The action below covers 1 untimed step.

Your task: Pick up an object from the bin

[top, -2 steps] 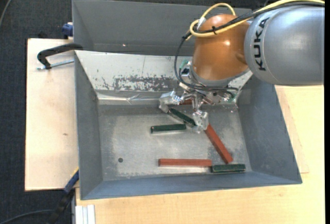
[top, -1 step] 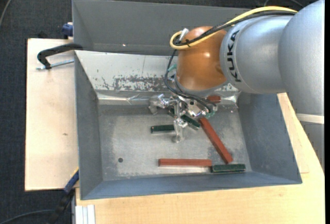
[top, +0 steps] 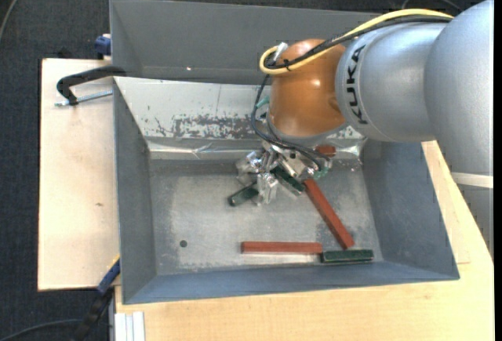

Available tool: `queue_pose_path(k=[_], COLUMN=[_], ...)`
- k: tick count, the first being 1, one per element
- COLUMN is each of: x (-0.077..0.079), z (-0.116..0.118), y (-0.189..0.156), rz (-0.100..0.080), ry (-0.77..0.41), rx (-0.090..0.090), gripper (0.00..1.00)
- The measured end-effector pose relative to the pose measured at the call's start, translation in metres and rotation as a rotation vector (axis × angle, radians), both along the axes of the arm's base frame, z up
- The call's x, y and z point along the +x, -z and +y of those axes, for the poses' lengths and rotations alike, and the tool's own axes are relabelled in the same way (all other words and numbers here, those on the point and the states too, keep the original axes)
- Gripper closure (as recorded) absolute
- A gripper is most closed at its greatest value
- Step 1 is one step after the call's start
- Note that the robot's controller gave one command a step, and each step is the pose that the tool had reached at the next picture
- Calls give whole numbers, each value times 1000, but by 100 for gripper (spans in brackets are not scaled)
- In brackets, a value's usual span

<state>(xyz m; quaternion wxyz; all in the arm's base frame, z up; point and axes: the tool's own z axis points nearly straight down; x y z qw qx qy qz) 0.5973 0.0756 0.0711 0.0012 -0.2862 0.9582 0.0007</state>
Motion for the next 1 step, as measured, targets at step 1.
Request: queue_pose_path(k=[1], x=[7], z=[-21], y=[-160], rz=[-15], ry=[-72], rx=[0], gripper=[100])
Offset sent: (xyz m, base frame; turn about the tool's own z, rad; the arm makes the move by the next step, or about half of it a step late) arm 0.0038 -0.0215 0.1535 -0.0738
